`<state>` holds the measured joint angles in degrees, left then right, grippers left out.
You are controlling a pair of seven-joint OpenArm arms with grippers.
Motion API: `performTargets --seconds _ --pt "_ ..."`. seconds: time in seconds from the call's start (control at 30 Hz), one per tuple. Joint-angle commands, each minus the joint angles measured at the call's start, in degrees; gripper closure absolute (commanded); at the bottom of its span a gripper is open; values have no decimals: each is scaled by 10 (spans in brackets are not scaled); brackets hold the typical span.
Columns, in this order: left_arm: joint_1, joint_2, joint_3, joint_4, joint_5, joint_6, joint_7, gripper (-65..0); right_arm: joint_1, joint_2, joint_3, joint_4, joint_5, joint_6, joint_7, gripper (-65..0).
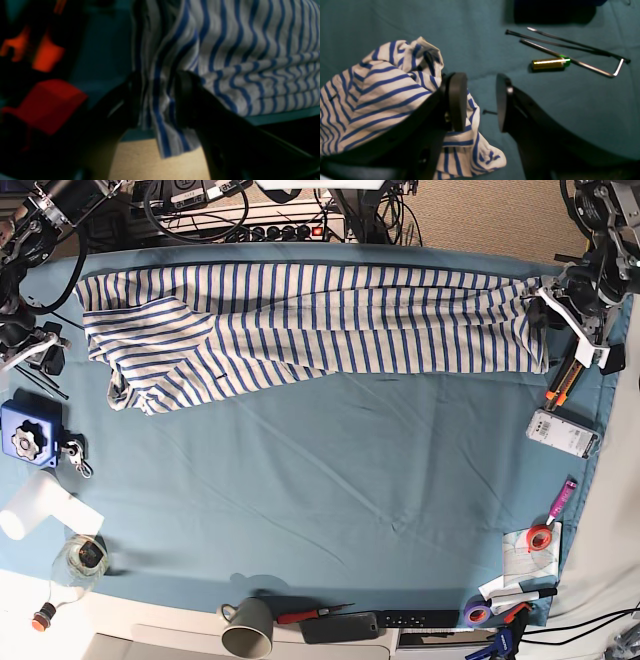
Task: Fold the T-shirt properly
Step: 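Hold the shirt ends and fold the left gripper's end toward the right gripper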
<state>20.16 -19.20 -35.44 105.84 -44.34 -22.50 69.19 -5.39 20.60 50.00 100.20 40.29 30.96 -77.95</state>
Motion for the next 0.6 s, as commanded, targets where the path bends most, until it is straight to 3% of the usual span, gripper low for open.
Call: performTargets --seconds 0.0,0.17,0.57 --pt "-10 -9 -4 -4 -21 -2 -5 -232 5 13 4 10 -2 0 13 -200" --pt "-49 -10 -3 -76 -51 -12 32 -232 5 13 4 10 -9 -2 15 -200" --pt "-37 -9 -3 -78 -114 -29 69 -225 5 13 4 10 -9 -3 19 -200"
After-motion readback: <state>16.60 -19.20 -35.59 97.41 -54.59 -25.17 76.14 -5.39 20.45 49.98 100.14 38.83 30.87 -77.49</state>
